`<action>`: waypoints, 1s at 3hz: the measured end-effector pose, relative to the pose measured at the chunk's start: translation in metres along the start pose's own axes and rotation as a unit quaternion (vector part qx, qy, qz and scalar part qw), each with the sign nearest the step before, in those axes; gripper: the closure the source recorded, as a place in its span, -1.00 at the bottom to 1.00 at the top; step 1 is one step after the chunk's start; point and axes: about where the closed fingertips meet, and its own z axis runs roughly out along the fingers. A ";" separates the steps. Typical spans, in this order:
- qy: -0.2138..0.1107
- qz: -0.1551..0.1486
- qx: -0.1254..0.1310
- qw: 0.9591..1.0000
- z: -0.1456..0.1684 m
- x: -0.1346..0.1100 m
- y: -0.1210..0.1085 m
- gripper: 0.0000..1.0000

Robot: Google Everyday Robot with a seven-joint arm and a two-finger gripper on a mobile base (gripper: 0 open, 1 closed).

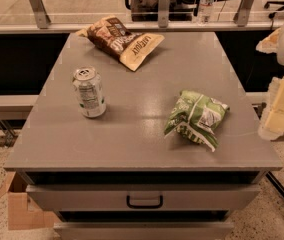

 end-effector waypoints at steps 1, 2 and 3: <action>-0.004 0.001 0.003 1.000 -0.003 -0.001 0.000 -1.00; -0.019 0.005 0.015 1.000 -0.013 -0.005 0.003 -1.00; -0.150 0.014 0.031 0.988 -0.031 -0.042 -0.032 -1.00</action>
Offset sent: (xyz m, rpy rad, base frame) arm -0.0108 0.0054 0.0210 0.0633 -0.0516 -0.0141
